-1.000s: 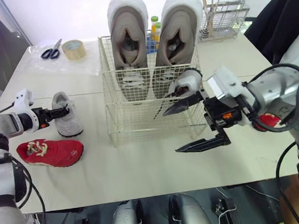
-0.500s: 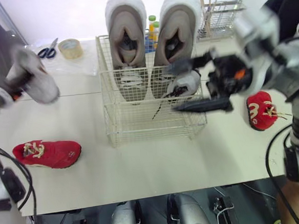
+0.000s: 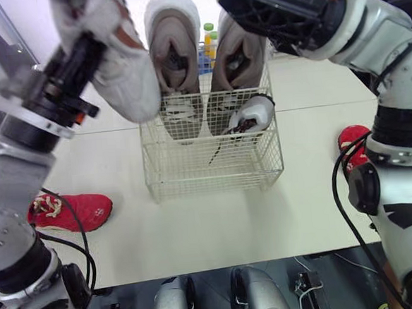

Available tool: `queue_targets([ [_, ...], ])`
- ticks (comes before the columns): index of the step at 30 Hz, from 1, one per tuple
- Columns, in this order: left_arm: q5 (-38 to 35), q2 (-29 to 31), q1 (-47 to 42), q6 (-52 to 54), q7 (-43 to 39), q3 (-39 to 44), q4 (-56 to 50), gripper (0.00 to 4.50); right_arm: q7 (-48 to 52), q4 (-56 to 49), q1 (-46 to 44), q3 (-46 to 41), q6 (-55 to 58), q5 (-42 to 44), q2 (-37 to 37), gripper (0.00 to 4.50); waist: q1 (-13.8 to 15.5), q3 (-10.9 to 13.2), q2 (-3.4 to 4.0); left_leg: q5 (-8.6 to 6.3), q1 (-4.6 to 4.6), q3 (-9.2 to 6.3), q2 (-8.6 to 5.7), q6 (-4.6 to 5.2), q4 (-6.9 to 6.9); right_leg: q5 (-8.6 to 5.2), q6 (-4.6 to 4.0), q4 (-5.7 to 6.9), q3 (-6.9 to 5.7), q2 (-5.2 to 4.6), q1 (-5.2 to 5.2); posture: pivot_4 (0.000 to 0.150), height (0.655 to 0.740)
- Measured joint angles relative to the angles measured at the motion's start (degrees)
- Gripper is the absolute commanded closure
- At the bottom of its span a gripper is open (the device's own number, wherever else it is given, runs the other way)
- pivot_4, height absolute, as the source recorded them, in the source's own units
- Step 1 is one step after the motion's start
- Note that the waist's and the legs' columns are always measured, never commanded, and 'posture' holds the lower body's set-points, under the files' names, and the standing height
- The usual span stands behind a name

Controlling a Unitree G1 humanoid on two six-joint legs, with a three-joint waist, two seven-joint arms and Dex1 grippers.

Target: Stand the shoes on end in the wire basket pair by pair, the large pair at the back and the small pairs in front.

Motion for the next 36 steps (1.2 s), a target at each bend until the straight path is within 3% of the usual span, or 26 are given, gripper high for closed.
queue_targets([
  [7, -2.4, 1.6, 0.6, -3.1, 4.1, -3.5, -1.8, 3.37, 9.2, -4.7, 4.4, 3.6, 0.9, -1.3, -3.5, 0.00, 0.2, 0.0, -0.01, 0.00, -0.02, -0.04, -0.05, 0.01, 0.01, 0.00, 0.00, -0.03, 0.00, 0.00, 0.03, 0.150, 0.7400],
  [10, 0.5, 3.8, -0.9, -3.9, 3.7, -7.0, -2.0, 3.37, 10.7, -6.5, 6.4, 3.3, 3.5, 0.3, -5.3, 0.00, 0.3, 0.0, 0.00, 0.00, -0.03, -0.06, -0.06, 0.01, 0.01, 0.00, 0.00, -0.03, -0.02, 0.02, 0.02, 0.150, 0.7400],
  [18, 21.3, 1.8, 0.4, -15.1, -3.7, -18.4, 2.3, 3.37, 9.4, -15.2, 11.5, 0.2, 8.2, 5.3, -10.4, 0.00, 0.4, 0.0, 0.00, 0.01, -0.03, -0.08, -0.02, -0.01, -0.01, 0.00, -0.01, -0.07, -0.04, 0.12, 0.02, 0.150, 0.7400],
  [22, 30.8, -0.4, 2.2, -21.9, -8.4, -23.5, 6.8, 3.37, 8.4, -19.6, 16.9, 1.3, 10.7, 2.3, -20.9, 0.00, 1.2, 0.0, -0.01, -0.02, -0.07, -0.07, -0.04, 0.04, 0.00, 0.00, -0.01, -0.16, -0.03, 0.08, 0.00, 0.150, 0.7400],
  [26, 37.6, -1.9, 3.7, -27.3, -11.3, -26.3, 9.1, 3.37, 7.5, -23.6, 22.4, 2.0, 10.9, -1.4, -26.8, 0.00, 1.4, 0.0, 0.02, -0.14, -0.03, -0.07, 0.00, 0.24, 0.00, 0.00, -0.02, -0.14, -0.01, 0.08, 0.00, 0.150, 0.7400],
  [32, 48.4, -6.4, 4.2, -34.8, -11.4, -30.5, 13.3, 3.37, 3.0, -30.0, 30.6, 0.1, 12.1, -0.8, -27.8, 0.00, 1.7, 0.0, 0.00, -0.18, -0.02, -0.11, -0.01, 0.34, 0.02, 0.00, -0.02, -0.13, -0.01, 0.06, 0.06, 0.150, 0.7400],
  [36, 54.4, -9.0, 4.3, -38.6, -10.1, -31.7, 16.0, 3.37, -1.9, -33.2, 36.4, -4.7, 15.5, 3.8, -27.8, 0.00, 1.7, 0.0, -0.01, -0.20, -0.02, -0.12, -0.02, 0.40, 0.04, 0.00, -0.02, -0.14, -0.02, 0.01, 0.08, 0.150, 0.7400],
])
